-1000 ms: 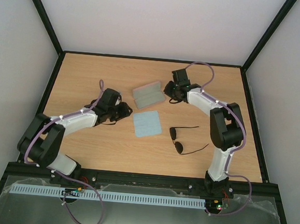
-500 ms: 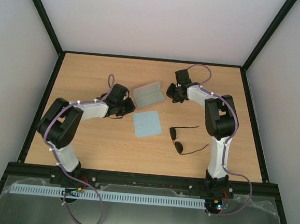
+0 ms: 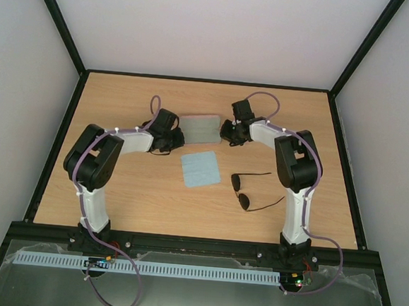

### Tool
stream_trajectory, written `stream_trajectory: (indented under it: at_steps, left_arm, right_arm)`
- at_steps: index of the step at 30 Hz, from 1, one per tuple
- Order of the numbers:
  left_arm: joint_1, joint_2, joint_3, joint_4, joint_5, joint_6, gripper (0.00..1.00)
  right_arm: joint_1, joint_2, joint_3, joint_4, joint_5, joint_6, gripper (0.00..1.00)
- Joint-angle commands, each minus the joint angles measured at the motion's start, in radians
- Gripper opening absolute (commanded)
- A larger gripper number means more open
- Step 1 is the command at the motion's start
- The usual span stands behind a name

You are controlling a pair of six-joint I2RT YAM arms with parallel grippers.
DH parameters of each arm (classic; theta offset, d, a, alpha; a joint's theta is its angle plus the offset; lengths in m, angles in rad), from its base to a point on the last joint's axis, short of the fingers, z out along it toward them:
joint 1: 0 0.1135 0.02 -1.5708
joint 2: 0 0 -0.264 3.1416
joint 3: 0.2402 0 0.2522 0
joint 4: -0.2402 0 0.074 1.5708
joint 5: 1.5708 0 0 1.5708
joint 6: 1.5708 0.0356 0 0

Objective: Organize the sunglasses
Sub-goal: Adjust the sunglasses case at the center of the board.

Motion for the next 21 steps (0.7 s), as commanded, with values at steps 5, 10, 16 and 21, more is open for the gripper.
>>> stream_trajectory:
  at_steps: [5,10,16,21]
  left_arm:
    - [0.02,-0.019,0.033,-0.024,-0.014,0.024,0.22]
    - [0.018,-0.098,-0.029,-0.015,-0.001,0.014,0.23]
    - [0.019,-0.169,-0.113,-0.006,0.009,0.001,0.24]
    - [0.009,-0.329,-0.185,-0.056,0.033,-0.01,0.42]
  right_arm:
    - [0.031,-0.059,-0.09,-0.049,0.04,-0.013,0.12]
    - [0.012,-0.091,-0.088,-0.071,0.069,-0.022,0.14]
    - [-0.003,-0.137,-0.112,-0.085,0.075,-0.054,0.16]
    - [0.029,-0.317,-0.237,-0.055,0.053,-0.051,0.19]
